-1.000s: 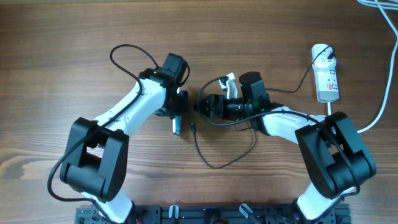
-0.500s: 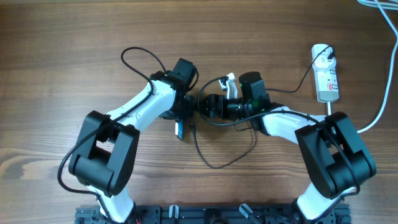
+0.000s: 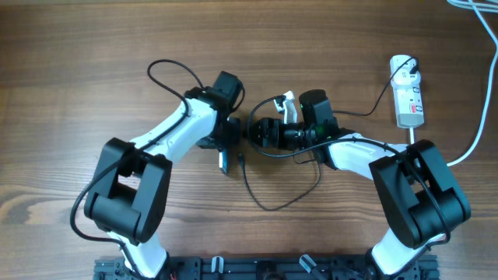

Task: Plug charger to phone and switch on socket

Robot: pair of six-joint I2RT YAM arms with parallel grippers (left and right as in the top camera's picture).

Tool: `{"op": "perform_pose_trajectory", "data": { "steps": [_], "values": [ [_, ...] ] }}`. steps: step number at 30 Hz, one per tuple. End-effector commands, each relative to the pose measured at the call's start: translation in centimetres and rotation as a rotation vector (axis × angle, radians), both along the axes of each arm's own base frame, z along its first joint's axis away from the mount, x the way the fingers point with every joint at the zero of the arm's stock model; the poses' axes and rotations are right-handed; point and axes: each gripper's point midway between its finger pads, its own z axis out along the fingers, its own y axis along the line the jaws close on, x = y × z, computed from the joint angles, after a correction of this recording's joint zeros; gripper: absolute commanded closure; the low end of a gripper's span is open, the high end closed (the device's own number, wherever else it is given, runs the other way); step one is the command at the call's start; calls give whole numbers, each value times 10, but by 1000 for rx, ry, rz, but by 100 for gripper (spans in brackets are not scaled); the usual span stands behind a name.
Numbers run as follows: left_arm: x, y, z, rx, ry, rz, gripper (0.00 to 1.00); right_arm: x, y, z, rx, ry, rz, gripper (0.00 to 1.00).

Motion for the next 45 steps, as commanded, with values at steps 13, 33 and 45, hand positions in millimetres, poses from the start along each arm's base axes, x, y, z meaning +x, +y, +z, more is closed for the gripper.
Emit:
{"op": "perform_pose_trajectory", "data": {
  "steps": [13, 33, 45],
  "values": [
    [61, 20, 110, -739, -146, 150, 96, 1, -2, -5, -14, -11, 2, 7],
    [57, 87, 104, -1147, -379, 175, 96, -18, -15, 32, -622, 14, 40, 0],
    [58, 95, 104, -1143, -391, 195, 96, -29, 26, 35, -665, -130, 38, 96]
  ]
}}
